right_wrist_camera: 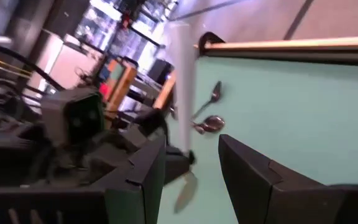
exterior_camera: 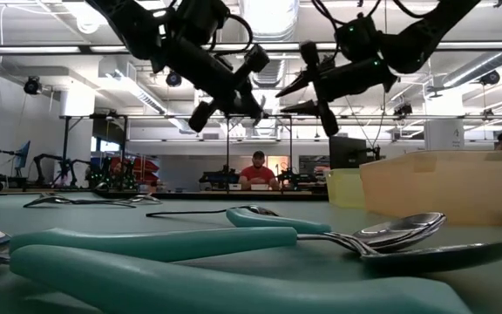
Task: Sort silverware by color (type)
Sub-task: Put the blue spoon into the orange bin
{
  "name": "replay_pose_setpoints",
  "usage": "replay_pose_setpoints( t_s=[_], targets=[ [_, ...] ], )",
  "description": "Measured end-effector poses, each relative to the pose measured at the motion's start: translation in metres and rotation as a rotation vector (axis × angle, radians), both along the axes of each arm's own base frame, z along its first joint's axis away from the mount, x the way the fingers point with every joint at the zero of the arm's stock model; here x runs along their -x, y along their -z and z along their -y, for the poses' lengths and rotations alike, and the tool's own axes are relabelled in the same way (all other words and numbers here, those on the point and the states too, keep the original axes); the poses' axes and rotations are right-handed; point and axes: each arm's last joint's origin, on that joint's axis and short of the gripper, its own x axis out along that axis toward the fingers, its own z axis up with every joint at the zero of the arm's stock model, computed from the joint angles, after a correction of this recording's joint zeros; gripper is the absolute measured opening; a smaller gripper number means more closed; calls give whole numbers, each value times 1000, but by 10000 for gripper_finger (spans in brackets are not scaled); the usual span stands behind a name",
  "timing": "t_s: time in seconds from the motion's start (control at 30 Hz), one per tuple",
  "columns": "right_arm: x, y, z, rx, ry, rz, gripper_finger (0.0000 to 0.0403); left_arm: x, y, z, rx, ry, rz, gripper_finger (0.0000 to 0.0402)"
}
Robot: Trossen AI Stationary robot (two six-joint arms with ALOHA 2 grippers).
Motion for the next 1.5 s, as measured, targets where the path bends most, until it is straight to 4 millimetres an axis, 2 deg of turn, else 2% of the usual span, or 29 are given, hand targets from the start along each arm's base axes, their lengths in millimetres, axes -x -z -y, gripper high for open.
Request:
replay_pose_setpoints(
  t_s=[0.43,1.1,1.17,1.3,1.5],
  targets=[
    [-18,-3,12,48,-15,-33,139,-15,-2,-2,21,21,21,0],
    [-18,-2,13,73,5,-45,130,-18,-5,-1,-17,89,-3,0],
    [-18,-2,12,70,4,-52,112,-18,-5,-1,-16,90,-5,0],
    [-18,-2,12,116,-12,-73,36,-18,-4,-1,-16,91,-11,2],
    [-17,0,12,137,-14,-94,35,-18,-5,-1,-26,89,-9,2]
  ],
)
